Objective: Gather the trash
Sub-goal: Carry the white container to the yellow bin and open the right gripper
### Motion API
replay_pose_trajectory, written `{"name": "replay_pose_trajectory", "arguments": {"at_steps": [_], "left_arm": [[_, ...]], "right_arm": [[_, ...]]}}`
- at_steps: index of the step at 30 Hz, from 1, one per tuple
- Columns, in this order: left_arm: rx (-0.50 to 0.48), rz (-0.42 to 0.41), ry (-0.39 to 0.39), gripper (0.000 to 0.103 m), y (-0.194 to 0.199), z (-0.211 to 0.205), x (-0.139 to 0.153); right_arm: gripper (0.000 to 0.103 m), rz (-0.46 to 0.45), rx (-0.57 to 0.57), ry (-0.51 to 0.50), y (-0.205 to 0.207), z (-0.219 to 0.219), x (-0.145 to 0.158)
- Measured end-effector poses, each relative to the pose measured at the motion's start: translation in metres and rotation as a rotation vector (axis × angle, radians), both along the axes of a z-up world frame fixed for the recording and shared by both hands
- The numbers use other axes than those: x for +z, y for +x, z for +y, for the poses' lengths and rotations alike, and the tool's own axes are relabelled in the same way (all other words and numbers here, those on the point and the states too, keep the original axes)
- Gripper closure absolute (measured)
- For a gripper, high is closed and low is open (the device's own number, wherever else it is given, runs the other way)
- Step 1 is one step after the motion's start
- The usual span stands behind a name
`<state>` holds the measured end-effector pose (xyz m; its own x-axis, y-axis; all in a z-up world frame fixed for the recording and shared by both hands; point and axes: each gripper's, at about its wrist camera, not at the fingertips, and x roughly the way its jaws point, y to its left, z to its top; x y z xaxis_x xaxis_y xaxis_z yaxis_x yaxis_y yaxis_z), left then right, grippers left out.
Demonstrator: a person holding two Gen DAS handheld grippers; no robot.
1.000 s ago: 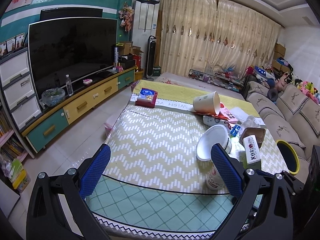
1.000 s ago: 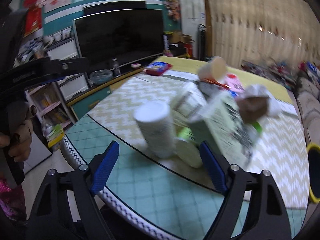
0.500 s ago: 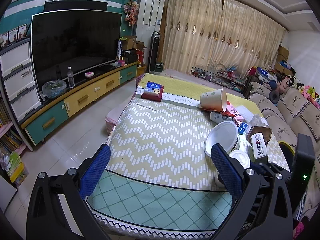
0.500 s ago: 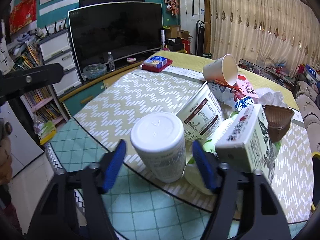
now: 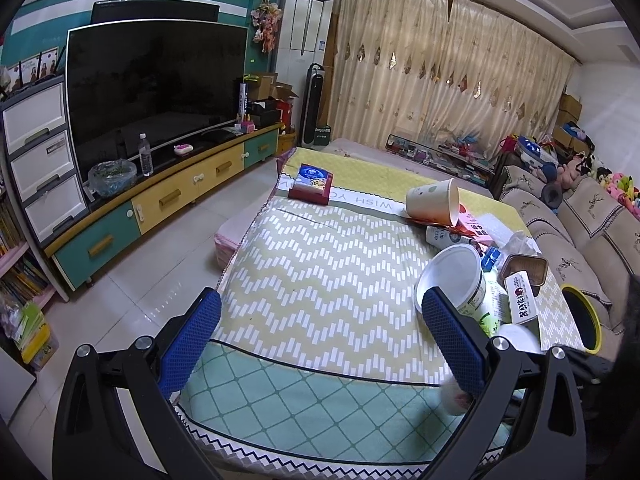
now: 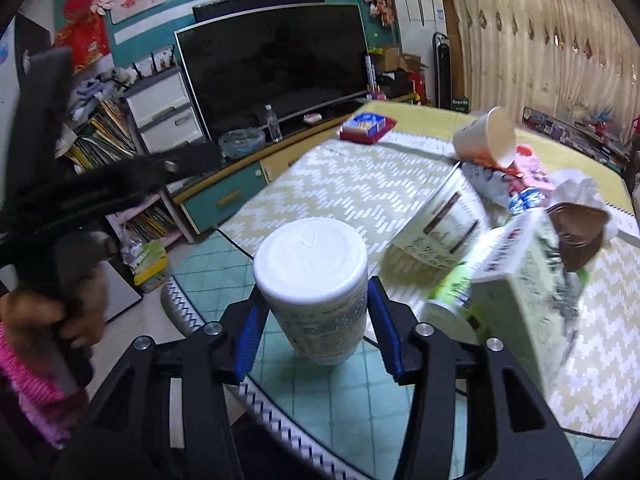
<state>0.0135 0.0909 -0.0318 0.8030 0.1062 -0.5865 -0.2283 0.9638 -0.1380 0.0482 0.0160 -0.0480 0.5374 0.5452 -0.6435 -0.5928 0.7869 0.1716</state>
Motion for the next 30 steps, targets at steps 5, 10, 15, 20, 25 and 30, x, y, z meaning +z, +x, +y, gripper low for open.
{"name": "replay_pose_trajectory", "arguments": {"at_steps": [5,10,15,20,25,30], "left_arm": [[-0.034,0.002,0.003,0.004,0.005,-0.011,0.000],[-0.098,0.014,0.013,0.004,0.015,-0.036,-0.001],[-0.182,0.036,0.025,0.004,0.029,-0.069,-0.006],[-0.255,0.052,0.050,0.004,0.046,-0.106,-0.007],[-0.306,0.071,0.040,0.004,0.066,-0.138,-0.009],[-0.354,0.082,0.045,0.004,0.081,-0.164,-0.013]], "right_arm": [[0.056,-0.063,-0.121,0.048,-0.010,-0.059,0.030],[0.056,-0.142,-0.386,0.063,-0.004,-0.151,0.051],[0.056,-0.145,-0.709,0.061,0.013,-0.255,0.042],[0.056,-0.120,-0.979,0.030,0.034,-0.345,0.017],[0.056,-0.026,-1.074,0.001,0.073,-0.402,-0.022],[0.055,0.079,-1.097,-0.036,0.109,-0.433,-0.069]]}}
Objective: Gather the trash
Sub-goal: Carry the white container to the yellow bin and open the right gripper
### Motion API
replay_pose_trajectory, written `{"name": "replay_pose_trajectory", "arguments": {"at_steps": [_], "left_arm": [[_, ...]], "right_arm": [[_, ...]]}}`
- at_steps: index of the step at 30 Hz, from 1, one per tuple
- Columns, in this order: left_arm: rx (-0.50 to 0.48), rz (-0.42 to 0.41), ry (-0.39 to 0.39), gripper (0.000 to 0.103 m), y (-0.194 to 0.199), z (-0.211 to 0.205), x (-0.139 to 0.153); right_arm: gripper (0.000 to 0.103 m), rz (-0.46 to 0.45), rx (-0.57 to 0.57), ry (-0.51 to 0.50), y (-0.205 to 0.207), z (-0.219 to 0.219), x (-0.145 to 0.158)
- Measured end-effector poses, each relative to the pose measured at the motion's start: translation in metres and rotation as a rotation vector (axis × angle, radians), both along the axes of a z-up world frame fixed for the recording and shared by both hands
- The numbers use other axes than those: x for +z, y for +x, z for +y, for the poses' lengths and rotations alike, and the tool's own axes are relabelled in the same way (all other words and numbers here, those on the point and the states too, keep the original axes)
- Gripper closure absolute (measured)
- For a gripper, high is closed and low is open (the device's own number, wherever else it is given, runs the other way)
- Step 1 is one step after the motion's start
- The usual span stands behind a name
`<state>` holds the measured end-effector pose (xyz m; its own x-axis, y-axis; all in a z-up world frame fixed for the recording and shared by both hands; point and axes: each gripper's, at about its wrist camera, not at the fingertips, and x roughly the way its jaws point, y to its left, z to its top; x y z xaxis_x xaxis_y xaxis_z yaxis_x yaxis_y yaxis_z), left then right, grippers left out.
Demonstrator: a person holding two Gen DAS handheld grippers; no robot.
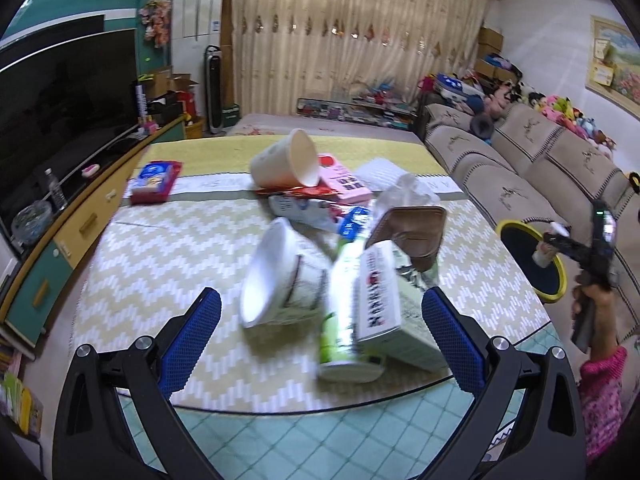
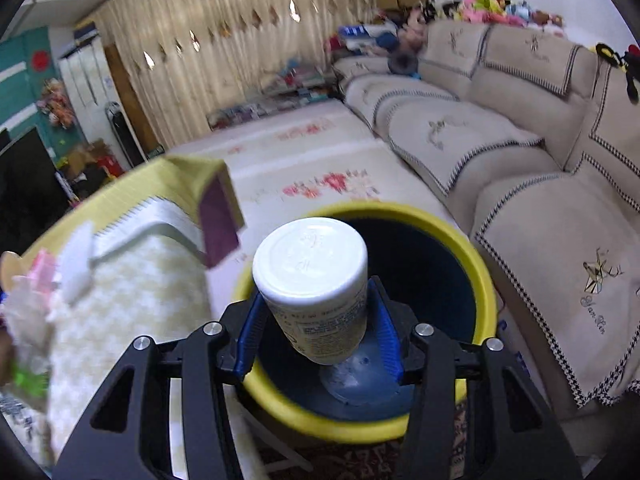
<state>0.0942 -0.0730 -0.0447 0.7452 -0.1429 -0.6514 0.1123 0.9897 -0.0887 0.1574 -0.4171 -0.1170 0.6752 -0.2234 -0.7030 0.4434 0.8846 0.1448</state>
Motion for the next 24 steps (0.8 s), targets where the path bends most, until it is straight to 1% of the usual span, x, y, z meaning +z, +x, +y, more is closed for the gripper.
{"name": "replay_pose_trajectory", "arguments": {"at_steps": [4,5,6,8,11,13,15,19,22,24], "left_arm": [[-0.045,0.006,0.005,0.004,0.006,-0.012,-0.003],[-0.057,0.006,0.004,0.004,0.008,-0.015,-0.002],[-0.069,0.006,0.002,0.004,0.010,-0.018,-0.002],[-0.088,0.010,-0.002,0.004,0.014,-0.021,-0.001],[-0.107,0.024,0.005,0.004,0.020,-0.029,0.000],[-0.110,0.026,0.024,0.004,0.024,-0.033,0.001],[-0.112,0.017,0.038,0.004,0.024,-0.039,0.005],[-0.120,-0.002,0.065,0.004,0.018,-0.050,0.014],[-0.128,-0.004,0.086,0.004,0.013,-0.057,0.016],[-0.126,0.009,0.088,0.004,0.011,-0.059,0.013]], "right_arm": [[0.055,0.061,-0.005,0.002,0.011,-0.013,-0.025],[0.050,0.069,-0.005,0.002,0.011,-0.014,-0.028],[0.041,0.073,-0.009,0.000,0.012,-0.014,-0.030],[0.038,0.064,-0.023,-0.019,0.008,-0.013,-0.027],[0.038,0.047,-0.062,-0.049,-0.007,-0.004,-0.007],[0.035,0.012,-0.068,-0.047,-0.018,0.010,0.007],[0.028,-0.046,-0.069,-0.056,-0.033,0.032,0.021],[0.028,-0.134,-0.028,-0.086,-0.050,0.076,0.035],[0.028,-0.167,-0.005,-0.124,-0.055,0.098,0.040],[0.028,-0.184,0.009,-0.138,-0.057,0.107,0.040]]}}
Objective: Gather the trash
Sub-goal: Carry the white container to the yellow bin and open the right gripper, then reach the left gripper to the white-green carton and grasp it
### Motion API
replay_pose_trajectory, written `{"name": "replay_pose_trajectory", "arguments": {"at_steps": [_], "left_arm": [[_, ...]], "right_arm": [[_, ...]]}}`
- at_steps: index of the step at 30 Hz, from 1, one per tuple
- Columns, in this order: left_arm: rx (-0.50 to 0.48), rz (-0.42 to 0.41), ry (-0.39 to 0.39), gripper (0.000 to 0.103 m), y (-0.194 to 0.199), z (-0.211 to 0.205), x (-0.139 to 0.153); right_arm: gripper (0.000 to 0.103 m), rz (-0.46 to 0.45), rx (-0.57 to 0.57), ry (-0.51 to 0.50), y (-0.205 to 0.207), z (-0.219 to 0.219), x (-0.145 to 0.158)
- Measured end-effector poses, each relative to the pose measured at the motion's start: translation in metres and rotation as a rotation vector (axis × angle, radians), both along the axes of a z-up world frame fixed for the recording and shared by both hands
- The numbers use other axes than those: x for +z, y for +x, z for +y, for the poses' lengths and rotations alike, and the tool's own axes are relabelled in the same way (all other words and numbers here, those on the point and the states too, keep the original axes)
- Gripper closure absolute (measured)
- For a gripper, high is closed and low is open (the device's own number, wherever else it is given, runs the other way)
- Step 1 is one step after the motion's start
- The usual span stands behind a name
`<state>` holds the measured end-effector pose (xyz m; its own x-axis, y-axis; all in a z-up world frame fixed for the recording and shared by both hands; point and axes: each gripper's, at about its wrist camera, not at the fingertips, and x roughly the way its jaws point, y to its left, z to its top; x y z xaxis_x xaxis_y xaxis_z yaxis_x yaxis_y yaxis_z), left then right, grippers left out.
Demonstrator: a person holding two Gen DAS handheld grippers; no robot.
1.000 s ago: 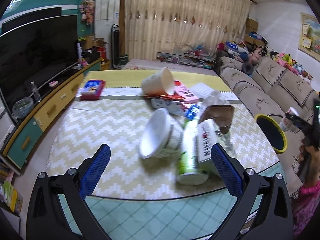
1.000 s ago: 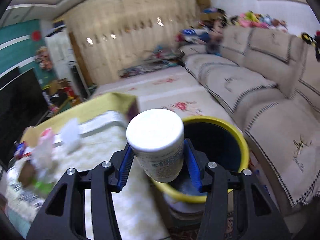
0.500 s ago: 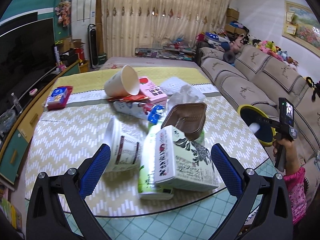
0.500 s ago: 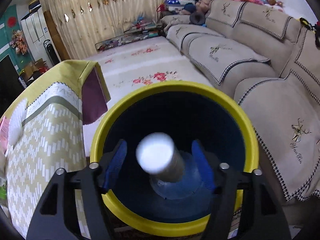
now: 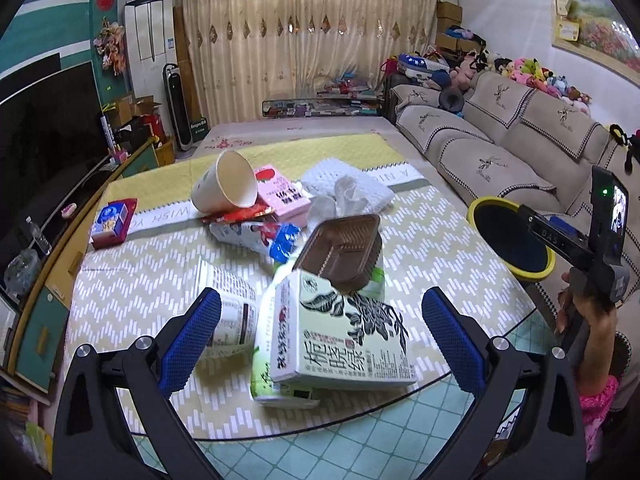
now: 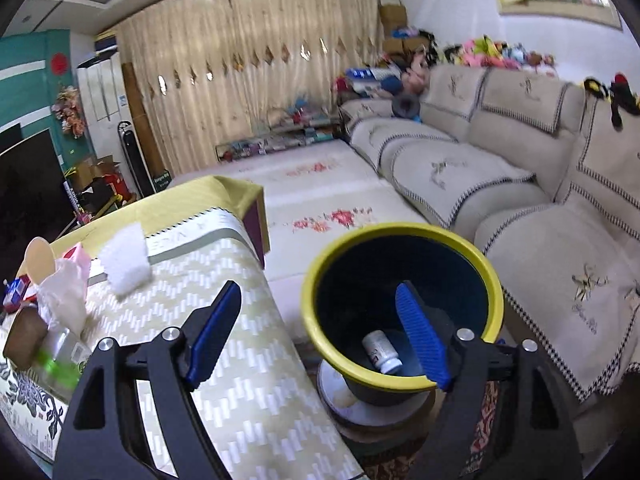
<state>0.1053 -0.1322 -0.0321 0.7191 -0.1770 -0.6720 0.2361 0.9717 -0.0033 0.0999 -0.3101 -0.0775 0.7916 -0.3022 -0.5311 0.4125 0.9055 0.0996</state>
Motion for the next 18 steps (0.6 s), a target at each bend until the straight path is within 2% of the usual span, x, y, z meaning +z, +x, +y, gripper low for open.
{"name": "replay_pose_trajectory", "arguments": {"at_steps": [5,9,18], "left_arm": [[-0.006,0.052,-0.010,0.004,-0.003,-0.003,-0.012],[-0.027,0.054,-0.044,0.004,-0.004,-0.003,-0.015],[-0.026,0.077,-0.027,0.004,0.000,0.000,-0.024]], "right_arm": [[0.028,-0.028,0.034,-0.012,-0.004,0.013,-0.002],[0.027,-0.041,0.047,-0.024,-0.005,0.020,0.001],[0.026,-0.032,0.042,0.001,-0.001,0.016,0.001]]}}
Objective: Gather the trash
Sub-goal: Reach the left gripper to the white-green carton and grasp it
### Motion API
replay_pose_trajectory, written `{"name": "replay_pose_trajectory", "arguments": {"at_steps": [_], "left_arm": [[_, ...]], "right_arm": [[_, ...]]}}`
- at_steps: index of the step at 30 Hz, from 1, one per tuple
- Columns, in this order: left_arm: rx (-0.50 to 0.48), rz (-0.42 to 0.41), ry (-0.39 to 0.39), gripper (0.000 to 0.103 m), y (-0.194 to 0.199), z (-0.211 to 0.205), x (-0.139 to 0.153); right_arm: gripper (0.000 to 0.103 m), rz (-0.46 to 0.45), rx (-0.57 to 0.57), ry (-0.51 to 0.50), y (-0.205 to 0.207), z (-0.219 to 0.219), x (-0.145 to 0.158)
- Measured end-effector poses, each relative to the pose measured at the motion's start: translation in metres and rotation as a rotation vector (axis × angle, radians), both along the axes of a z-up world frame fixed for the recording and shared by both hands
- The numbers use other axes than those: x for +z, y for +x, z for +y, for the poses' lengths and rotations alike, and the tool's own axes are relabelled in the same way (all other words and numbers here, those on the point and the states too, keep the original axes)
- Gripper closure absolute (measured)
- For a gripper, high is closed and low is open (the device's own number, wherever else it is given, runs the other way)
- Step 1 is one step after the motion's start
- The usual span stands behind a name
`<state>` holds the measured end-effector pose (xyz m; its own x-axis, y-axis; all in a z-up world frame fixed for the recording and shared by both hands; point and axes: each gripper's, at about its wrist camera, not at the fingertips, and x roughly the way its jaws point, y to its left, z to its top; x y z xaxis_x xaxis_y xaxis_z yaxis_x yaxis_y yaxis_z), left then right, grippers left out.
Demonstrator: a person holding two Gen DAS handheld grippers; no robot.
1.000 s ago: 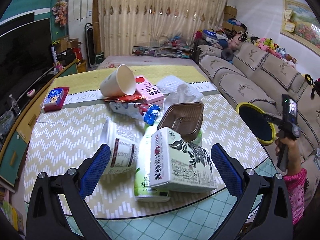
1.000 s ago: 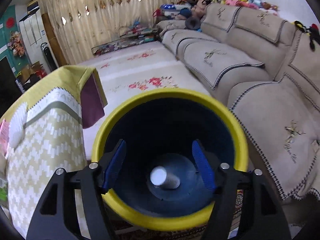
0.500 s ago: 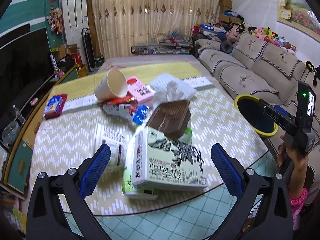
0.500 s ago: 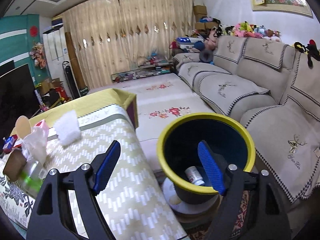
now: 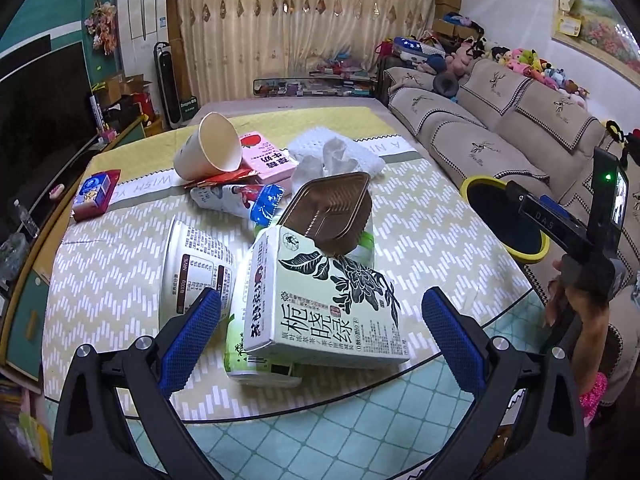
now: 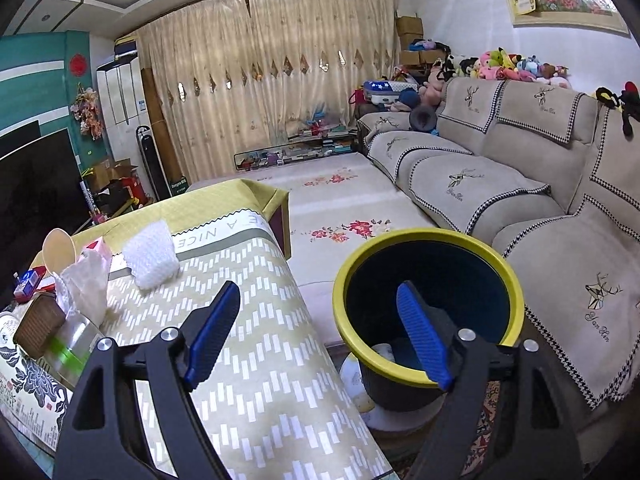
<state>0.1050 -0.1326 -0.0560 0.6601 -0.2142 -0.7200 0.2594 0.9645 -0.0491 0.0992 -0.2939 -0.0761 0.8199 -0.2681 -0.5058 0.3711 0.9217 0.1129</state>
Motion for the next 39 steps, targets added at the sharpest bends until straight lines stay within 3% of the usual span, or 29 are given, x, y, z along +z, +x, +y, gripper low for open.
{"name": "replay_pose_trajectory", "arguments": {"at_steps": [10,15,18,26,28,30,39], "left_arm": [[-0.002,0.052,0.003,0.006,0.003,0.004,-0.007],[-0.035,0.092,-0.033,0.007,0.004,0.006,-0.010],[-0.049,0.116,-0.026,0.016,0.007,0.002,-0.017],[-0.012,0.142,-0.042,0.018,0.021,0.004,-0.023],[-0.005,0.141,-0.042,0.023,0.023,0.004,-0.023],[0.005,0.125,-0.024,0.045,0.023,0.004,-0.021],[-0.030,0.065,-0.006,0.058,0.013,-0.006,-0.003]], "right_arm": [[0.024,0.007,-0.008,0.004,0.004,-0.001,-0.002],[0.023,0.013,-0.011,-0.007,0.006,0.000,-0.003],[0.023,0.014,-0.011,-0.017,0.006,0.003,-0.003],[0.023,0.022,-0.008,-0.010,0.008,0.004,-0.005],[0.023,0.022,-0.007,-0.009,0.009,0.004,-0.005],[0.022,0.023,-0.007,-0.009,0.009,0.004,-0.005],[0.022,0.020,-0.008,-0.001,0.009,0.005,-0.007]]}}
